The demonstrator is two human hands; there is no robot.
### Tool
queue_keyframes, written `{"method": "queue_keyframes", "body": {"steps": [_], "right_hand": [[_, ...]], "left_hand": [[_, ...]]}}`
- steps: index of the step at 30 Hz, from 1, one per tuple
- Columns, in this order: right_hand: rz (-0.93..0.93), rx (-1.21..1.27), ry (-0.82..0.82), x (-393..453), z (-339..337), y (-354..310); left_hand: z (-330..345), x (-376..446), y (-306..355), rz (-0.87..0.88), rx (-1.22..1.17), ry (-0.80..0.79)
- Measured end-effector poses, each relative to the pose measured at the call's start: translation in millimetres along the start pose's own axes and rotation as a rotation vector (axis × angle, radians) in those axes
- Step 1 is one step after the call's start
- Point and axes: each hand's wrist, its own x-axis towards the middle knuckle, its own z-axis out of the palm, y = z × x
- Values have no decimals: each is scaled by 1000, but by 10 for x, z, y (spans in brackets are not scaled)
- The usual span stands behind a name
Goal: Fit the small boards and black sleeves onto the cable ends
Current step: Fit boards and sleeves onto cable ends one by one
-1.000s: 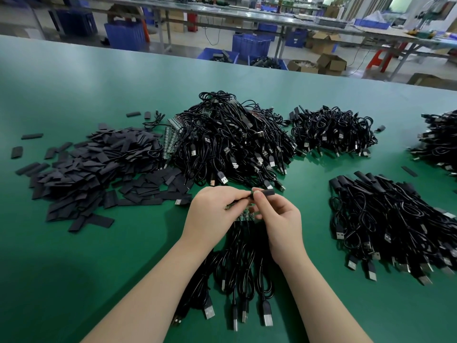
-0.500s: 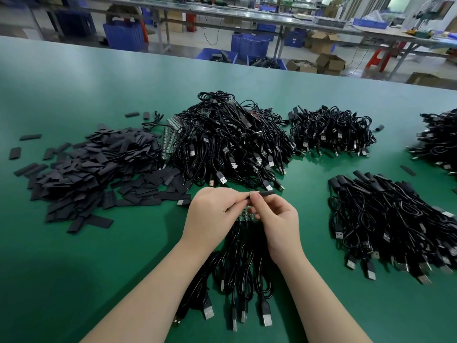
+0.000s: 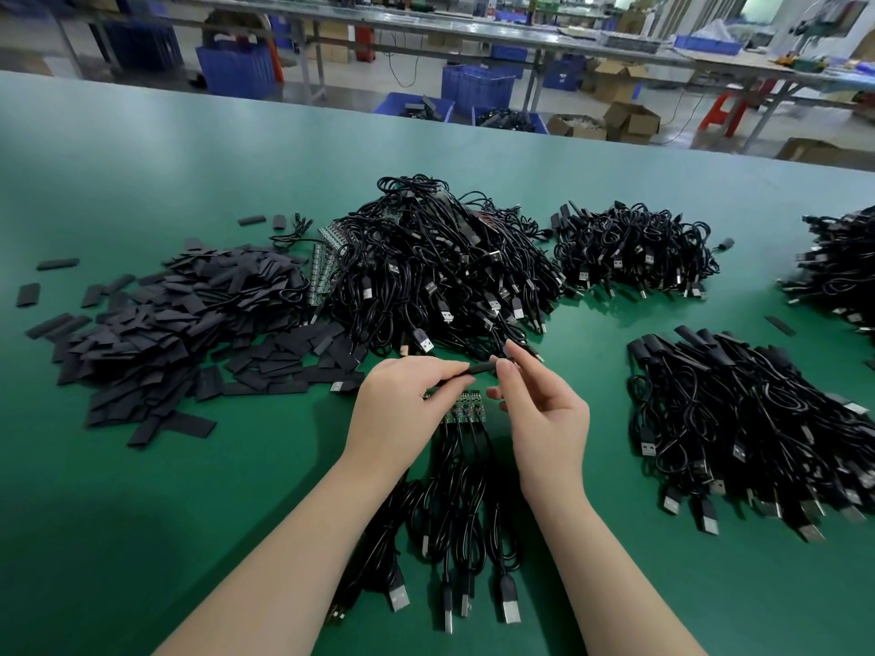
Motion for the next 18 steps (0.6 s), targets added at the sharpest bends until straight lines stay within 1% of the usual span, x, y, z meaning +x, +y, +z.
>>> {"method": "queue_keyframes", "body": {"steps": [4,8,13,18], "right_hand": [[-16,-66,1,-27,11,28],[-41,-145,-39,-29,15,59],[-71,-169,-61,-41,15,88],[-107,-264,-143,-41,-6,133]], "left_hand": [[5,-16,14,-19,-23,14],[10,-30,27,-45,-54,33],[16,-9,16,-80,-67,7],[-12,-19,-35,-95,-47,-6]]}}
